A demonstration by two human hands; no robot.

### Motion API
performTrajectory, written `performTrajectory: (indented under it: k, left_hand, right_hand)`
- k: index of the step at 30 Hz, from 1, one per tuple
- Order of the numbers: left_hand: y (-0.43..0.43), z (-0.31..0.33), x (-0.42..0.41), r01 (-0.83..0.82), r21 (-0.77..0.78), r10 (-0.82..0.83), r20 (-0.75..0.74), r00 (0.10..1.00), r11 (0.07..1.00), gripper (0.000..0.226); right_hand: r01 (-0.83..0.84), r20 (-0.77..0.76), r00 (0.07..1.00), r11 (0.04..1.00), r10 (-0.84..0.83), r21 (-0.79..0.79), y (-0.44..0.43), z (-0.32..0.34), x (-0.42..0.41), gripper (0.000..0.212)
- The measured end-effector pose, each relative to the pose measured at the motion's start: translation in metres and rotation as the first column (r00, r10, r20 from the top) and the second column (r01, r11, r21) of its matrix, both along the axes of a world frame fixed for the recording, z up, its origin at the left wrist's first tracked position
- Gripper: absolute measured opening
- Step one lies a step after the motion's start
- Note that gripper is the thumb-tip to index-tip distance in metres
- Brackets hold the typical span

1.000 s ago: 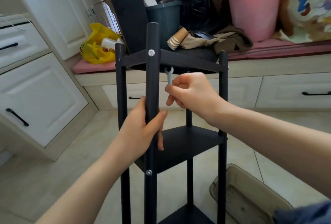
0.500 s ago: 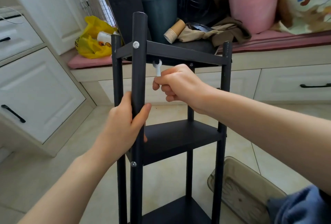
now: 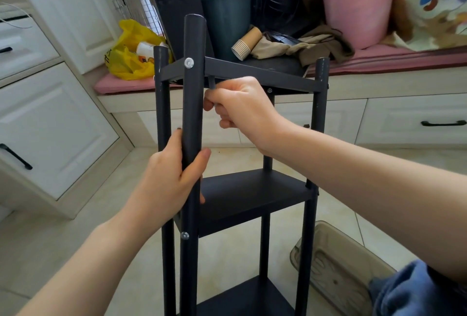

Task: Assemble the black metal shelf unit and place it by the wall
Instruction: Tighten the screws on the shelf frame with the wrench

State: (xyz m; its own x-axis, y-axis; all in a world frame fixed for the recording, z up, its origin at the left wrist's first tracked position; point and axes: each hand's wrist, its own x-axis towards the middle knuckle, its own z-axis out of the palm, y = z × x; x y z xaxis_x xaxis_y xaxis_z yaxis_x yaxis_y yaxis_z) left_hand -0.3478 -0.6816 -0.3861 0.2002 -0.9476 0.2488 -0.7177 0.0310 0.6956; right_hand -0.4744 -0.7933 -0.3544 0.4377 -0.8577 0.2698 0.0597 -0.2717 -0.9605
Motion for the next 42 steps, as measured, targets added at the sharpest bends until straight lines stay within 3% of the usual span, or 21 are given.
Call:
performTrajectory:
  k: [7,16,30,34,37,42]
  left_hand:
    - [0.002,0.001,0.001,-0.003,0.001,0.003,-0.004,1.0,1.0,0.015]
    - [0.001,-0.001,0.006,-0.015,-0.016,0.015,-0.002,1.0,1.0,0.016]
    - [0.0,-0.002,0.007,0.001,-0.019,0.0,0.032,0.999,1.0,0.016]
    - [0.0,-0.001,0.008,0.003,-0.025,-0.002,0.024,1.0,1.0,0.014]
    - [0.0,-0.001,0.007,0.002,-0.026,-0.002,0.011,1.0,1.0,0.014]
    - [0.002,-0.001,0.008,0.007,-0.027,-0.007,-0.006,1.0,1.0,0.013]
  right_hand:
    - [0.067,-0.023,0.997,0.989,-0.071,-0.13,0.001,-0.007,0.007,0.03]
    - [0.07,0.02,0.998,0.982,-0.068,-0.173,0.003,-0.012,0.017,0.034]
    - [0.22,0.212,0.958,0.969,-0.193,-0.112,-0.002,-0.019,0.049,0.022]
    - [0.176,0.184,0.972,0.973,-0.147,-0.151,-0.001,-0.019,0.039,0.037]
    - [0.118,0.138,0.986,0.98,-0.096,-0.16,0.001,-0.018,0.031,0.029]
    - [0.055,0.006,0.998,0.99,-0.054,-0.13,-0.001,-0.011,0.015,0.035]
